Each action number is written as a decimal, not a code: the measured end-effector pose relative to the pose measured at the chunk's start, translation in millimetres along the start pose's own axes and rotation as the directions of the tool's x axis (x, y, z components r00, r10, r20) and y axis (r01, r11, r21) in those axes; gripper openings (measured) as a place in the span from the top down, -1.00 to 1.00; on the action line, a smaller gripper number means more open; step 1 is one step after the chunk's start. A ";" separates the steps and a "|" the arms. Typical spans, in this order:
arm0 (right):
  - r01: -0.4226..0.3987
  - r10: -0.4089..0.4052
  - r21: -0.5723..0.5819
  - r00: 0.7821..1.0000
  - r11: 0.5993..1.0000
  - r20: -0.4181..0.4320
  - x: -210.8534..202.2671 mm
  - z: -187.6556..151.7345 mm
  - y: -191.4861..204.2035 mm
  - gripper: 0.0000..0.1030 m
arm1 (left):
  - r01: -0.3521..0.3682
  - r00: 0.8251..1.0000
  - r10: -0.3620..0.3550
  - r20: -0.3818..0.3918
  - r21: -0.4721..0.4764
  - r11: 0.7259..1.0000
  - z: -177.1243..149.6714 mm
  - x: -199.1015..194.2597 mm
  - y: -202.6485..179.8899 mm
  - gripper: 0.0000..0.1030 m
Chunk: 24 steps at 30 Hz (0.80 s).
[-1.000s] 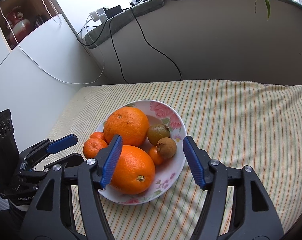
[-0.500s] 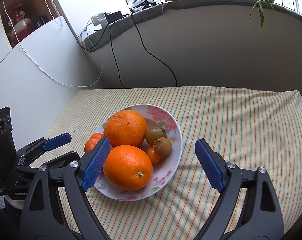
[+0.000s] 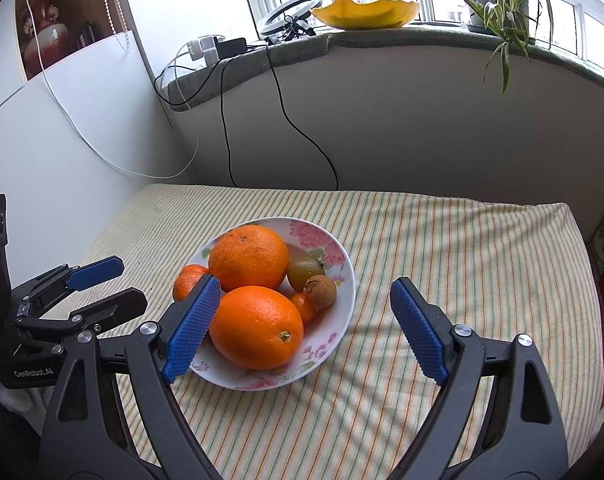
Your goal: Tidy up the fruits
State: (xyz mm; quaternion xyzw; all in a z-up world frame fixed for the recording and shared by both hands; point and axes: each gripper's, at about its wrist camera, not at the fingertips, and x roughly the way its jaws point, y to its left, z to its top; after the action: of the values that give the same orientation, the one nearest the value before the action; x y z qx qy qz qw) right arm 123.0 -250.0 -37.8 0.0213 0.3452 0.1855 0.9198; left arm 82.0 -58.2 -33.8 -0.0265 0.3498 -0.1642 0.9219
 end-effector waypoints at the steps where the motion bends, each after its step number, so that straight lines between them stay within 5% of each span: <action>1: 0.006 -0.006 0.000 1.000 1.000 0.009 -2.9 -0.5 1.3 -0.73 | -0.003 1.000 0.003 0.003 -0.002 1.000 -0.6 -1.9 0.3 -0.43; 19: 0.141 -0.135 -0.051 0.985 0.989 0.104 -44.5 -20.9 21.9 -0.74 | -0.029 0.998 0.030 0.058 -0.019 0.999 -10.7 -30.6 -0.7 -0.43; 24: 0.152 -0.144 -0.052 0.982 0.987 0.124 -50.4 -25.6 23.1 -0.99 | -0.032 0.997 0.034 0.064 -0.024 0.999 -10.6 -33.6 0.8 -0.43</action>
State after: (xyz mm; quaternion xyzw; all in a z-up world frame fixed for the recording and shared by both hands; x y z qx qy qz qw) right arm 64.1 -248.7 -21.8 -0.0213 0.2841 0.1254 0.9503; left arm 51.7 -46.0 -20.6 -0.0364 0.3221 -0.1440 0.9350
